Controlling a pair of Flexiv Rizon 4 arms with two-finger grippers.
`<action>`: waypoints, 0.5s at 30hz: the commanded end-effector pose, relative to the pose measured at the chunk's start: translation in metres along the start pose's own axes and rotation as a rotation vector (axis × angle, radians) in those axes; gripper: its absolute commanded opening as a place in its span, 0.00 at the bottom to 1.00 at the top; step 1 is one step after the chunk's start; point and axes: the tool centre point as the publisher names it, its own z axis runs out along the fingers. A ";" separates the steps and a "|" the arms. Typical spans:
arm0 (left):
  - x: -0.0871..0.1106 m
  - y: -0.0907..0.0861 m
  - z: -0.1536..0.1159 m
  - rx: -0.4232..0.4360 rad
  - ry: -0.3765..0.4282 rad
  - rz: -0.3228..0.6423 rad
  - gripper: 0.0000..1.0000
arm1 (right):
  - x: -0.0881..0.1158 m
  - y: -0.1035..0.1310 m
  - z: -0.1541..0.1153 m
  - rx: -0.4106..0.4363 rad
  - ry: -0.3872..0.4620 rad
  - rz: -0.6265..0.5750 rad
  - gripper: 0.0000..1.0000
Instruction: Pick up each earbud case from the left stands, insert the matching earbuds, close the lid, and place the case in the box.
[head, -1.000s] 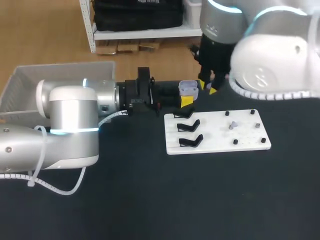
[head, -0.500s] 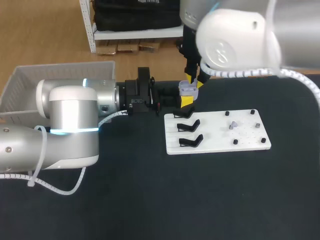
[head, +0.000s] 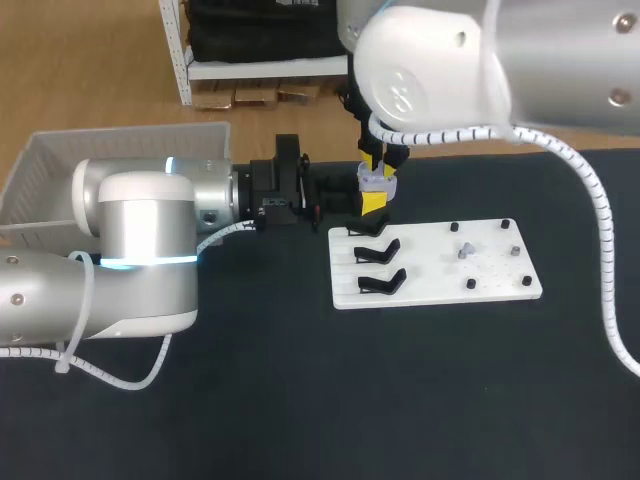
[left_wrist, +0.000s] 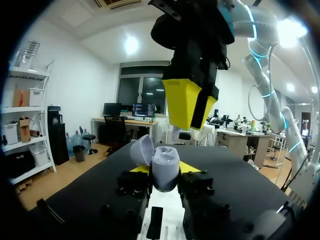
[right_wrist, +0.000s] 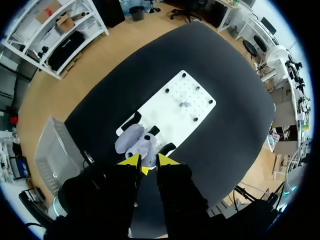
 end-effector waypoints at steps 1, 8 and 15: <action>0.000 0.000 0.000 -0.001 -0.002 0.001 0.00 | -0.002 0.006 0.003 0.015 0.003 0.000 0.00; 0.000 0.000 0.000 -0.001 -0.002 0.001 0.00 | -0.004 0.006 0.008 0.026 0.010 0.008 0.00; 0.000 0.000 0.000 -0.001 -0.002 0.001 0.00 | -0.007 0.006 0.011 0.028 0.009 0.018 0.00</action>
